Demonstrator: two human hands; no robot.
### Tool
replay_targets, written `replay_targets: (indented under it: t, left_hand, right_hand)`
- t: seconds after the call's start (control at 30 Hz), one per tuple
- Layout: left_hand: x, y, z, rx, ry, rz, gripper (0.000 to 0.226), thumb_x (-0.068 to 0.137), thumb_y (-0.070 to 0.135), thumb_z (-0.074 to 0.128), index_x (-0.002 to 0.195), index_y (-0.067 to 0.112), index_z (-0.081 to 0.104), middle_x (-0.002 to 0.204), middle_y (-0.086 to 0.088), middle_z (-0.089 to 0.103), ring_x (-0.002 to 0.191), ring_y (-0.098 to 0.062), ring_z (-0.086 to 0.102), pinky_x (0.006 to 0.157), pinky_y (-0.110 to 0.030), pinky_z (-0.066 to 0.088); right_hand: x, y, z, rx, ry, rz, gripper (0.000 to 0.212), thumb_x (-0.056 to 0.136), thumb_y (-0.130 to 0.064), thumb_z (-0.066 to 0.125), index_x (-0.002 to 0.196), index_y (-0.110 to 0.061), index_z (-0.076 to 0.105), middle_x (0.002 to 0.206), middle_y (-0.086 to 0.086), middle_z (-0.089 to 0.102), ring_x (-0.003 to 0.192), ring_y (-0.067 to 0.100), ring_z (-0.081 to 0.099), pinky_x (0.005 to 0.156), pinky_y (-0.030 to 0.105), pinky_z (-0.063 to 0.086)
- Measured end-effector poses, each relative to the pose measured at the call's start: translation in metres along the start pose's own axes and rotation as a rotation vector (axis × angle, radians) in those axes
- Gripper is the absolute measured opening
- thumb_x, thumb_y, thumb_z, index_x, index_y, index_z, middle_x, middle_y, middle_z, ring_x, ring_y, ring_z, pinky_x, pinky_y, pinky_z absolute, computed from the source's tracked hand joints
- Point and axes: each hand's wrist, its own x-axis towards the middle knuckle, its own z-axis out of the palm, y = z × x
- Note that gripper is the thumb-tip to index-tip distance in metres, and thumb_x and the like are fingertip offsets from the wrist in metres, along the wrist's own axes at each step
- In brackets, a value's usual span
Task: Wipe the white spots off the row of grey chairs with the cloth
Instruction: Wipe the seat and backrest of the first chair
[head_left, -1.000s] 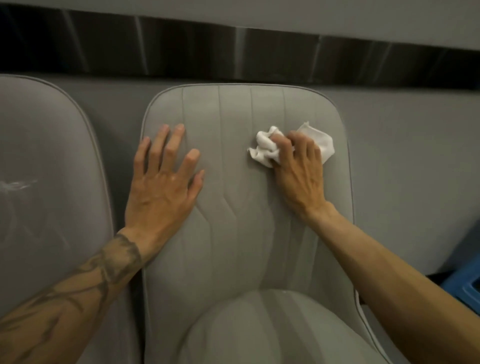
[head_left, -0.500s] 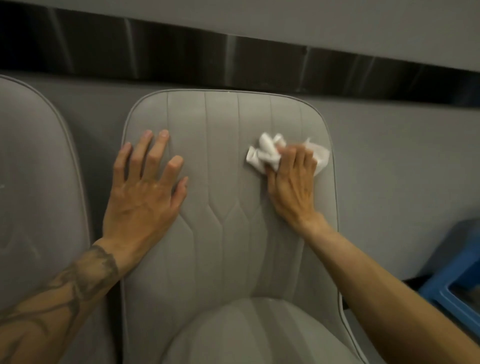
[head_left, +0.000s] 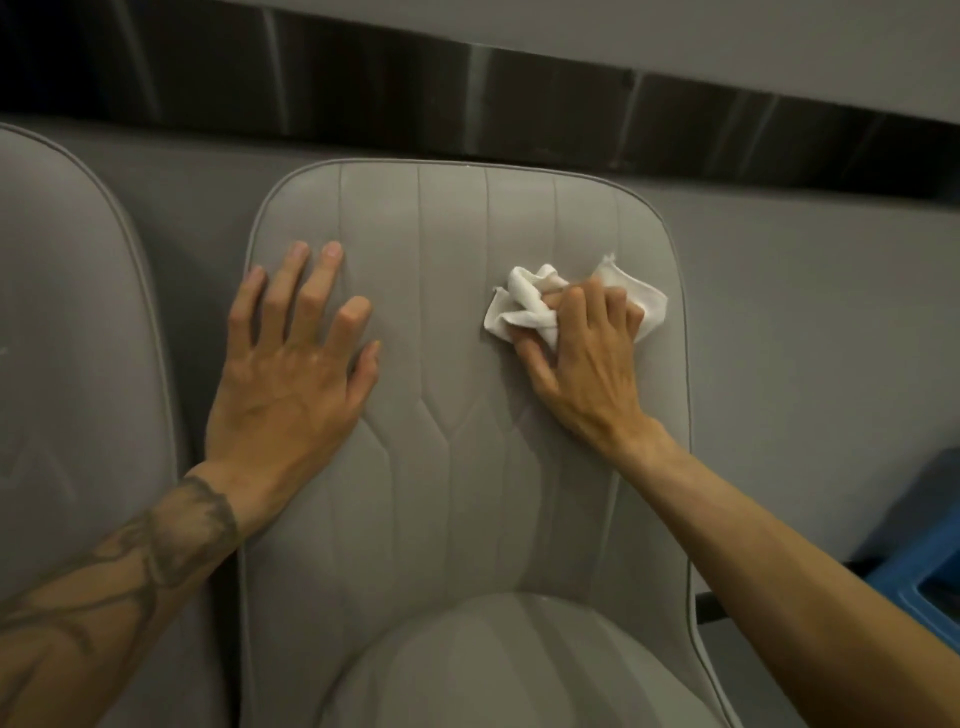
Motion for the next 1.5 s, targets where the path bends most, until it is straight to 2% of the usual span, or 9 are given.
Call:
replay_targets:
  t: [0.27,0.5,0.67,0.77,0.9,1.0,1.17,1.33,1.5]
  left_hand:
    - [0.001,0.002,-0.005,0.009,-0.023,-0.008,0.038,0.108,0.036,0.04,0.135,0.011,0.049,0.167,-0.018,0.028,0.157,-0.04,0.023,0.128,-0.058,0.018]
    - [0.002,0.003,-0.01,-0.01,-0.052,-0.011,0.04,0.108,0.036,0.039,0.136,0.01,0.049,0.167,-0.02,0.028,0.157,-0.041,0.022,0.128,-0.058,0.016]
    - [0.003,0.002,-0.011,-0.021,-0.068,-0.009,0.042,0.108,0.037,0.039,0.138,0.01,0.048,0.166,-0.021,0.028,0.157,-0.041,0.023,0.128,-0.058,0.017]
    - [0.002,0.002,-0.009,-0.018,-0.062,-0.01,0.041,0.108,0.037,0.039,0.137,0.01,0.049,0.166,-0.021,0.028,0.157,-0.042,0.023,0.128,-0.059,0.017]
    - [0.002,0.003,-0.008,-0.009,-0.057,-0.007,0.041,0.108,0.037,0.039,0.137,0.01,0.049,0.167,-0.021,0.028,0.157,-0.041,0.022,0.128,-0.058,0.016]
    - [0.002,0.002,-0.008,-0.002,-0.06,-0.006,0.04,0.108,0.037,0.039,0.137,0.01,0.049,0.167,-0.021,0.028,0.157,-0.041,0.022,0.128,-0.058,0.016]
    - [0.002,0.004,-0.009,-0.004,-0.074,-0.01,0.041,0.108,0.037,0.04,0.137,0.01,0.049,0.166,-0.021,0.028,0.157,-0.041,0.022,0.128,-0.058,0.017]
    - [0.002,0.003,-0.008,0.002,-0.075,-0.015,0.041,0.108,0.037,0.04,0.138,0.01,0.048,0.167,-0.021,0.028,0.158,-0.041,0.022,0.127,-0.059,0.017]
    - [0.001,0.003,-0.007,0.0,-0.073,-0.009,0.041,0.108,0.037,0.04,0.138,0.01,0.049,0.167,-0.021,0.027,0.158,-0.041,0.021,0.127,-0.06,0.018]
  right_hand:
    - [0.051,-0.015,-0.001,0.047,0.131,0.184,0.027,0.097,-0.034,0.058,0.101,-0.007,0.057,0.102,0.012,0.059,0.093,0.033,0.052,0.081,0.043,0.033]
    - [0.003,-0.012,-0.005,0.066,-0.015,-0.024,0.026,0.096,-0.041,0.047,0.1,-0.018,0.058,0.102,0.002,0.055,0.094,0.025,0.047,0.084,0.043,0.034]
    - [-0.005,-0.017,0.004,0.062,0.012,0.015,0.013,0.096,-0.026,0.051,0.106,-0.018,0.055,0.1,0.0,0.056,0.09,0.023,0.049,0.084,0.034,0.028]
    - [0.008,-0.021,0.007,0.238,0.119,0.14,0.027,0.093,-0.02,0.06,0.116,-0.021,0.045,0.105,0.002,0.062,0.089,0.019,0.051,0.084,0.03,0.03]
    - [0.019,-0.023,0.007,0.259,0.234,0.138,0.032,0.089,-0.012,0.066,0.103,-0.022,0.04,0.105,-0.001,0.046,0.081,0.023,0.051,0.073,0.034,0.037]
    - [0.02,-0.02,0.009,0.2,0.234,0.108,0.021,0.09,-0.012,0.064,0.093,-0.019,0.044,0.1,0.008,0.051,0.076,0.025,0.05,0.067,0.041,0.043]
    - [0.016,-0.018,0.008,0.318,0.194,0.142,0.013,0.092,-0.02,0.065,0.102,-0.02,0.056,0.105,0.007,0.051,0.09,0.02,0.054,0.076,0.045,0.049]
    - [0.019,-0.016,0.007,0.321,0.159,0.137,0.007,0.092,-0.009,0.062,0.092,-0.016,0.06,0.109,0.01,0.044,0.082,0.024,0.049,0.069,0.044,0.047]
    - [0.014,-0.012,0.005,0.387,0.172,0.143,0.006,0.095,-0.015,0.064,0.101,-0.013,0.063,0.109,0.005,0.043,0.094,0.018,0.05,0.084,0.036,0.048]
